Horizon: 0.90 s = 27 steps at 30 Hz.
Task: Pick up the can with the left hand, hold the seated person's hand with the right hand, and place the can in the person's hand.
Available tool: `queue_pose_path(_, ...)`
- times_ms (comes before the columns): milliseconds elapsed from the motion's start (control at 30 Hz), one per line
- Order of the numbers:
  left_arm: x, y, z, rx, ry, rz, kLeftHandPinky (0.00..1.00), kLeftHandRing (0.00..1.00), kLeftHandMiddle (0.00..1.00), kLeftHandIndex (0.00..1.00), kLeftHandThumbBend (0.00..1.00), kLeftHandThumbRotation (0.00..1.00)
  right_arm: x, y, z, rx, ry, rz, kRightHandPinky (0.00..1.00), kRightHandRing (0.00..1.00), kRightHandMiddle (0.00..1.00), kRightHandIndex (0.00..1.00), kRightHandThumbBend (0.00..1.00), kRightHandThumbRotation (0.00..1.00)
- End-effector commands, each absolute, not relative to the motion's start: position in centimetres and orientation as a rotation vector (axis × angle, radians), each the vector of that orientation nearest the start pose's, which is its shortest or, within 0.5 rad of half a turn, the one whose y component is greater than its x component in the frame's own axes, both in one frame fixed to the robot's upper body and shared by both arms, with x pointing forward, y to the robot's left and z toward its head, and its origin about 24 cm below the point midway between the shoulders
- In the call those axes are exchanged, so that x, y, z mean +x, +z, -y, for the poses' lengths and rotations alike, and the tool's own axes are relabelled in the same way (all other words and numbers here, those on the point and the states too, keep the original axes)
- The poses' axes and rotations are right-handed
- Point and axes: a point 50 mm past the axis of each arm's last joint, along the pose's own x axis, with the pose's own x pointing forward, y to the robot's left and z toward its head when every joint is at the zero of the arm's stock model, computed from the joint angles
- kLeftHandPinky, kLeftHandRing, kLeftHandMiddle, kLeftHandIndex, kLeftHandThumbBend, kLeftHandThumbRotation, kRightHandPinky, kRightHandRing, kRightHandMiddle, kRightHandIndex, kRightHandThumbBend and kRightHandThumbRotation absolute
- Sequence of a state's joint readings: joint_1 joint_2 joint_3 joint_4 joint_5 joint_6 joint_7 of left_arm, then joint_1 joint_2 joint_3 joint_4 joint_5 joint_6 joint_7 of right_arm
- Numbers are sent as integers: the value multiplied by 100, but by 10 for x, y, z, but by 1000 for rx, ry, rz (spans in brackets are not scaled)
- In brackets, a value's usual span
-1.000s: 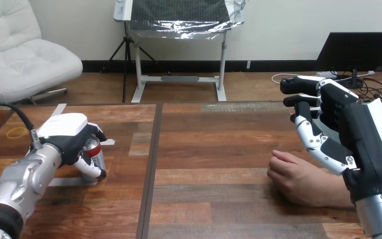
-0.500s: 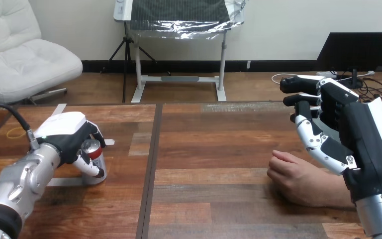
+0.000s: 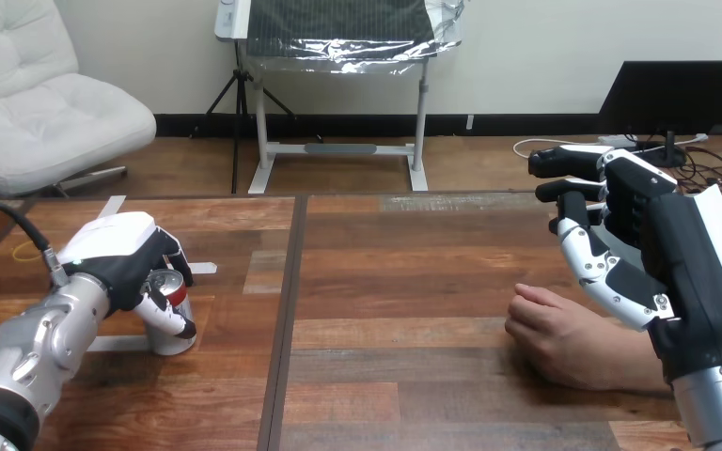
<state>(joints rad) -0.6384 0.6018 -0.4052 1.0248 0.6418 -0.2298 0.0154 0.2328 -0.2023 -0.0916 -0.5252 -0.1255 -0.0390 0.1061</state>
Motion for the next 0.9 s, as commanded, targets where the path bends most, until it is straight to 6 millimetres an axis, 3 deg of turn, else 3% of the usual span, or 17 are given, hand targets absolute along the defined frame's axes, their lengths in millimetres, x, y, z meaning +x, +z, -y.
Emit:
queue_pose_path(0,355,61,-257,1380,-219,-181,43,48,54,54,69,0,203,145,187,-402,30,426,55,69,73,67,4,0)
queue_pose_path(867,353,58,-258,1389,-217,-172,41,46,52,54,71,0,201,145,189,-424,35,408,56,69,73,67,7,0)
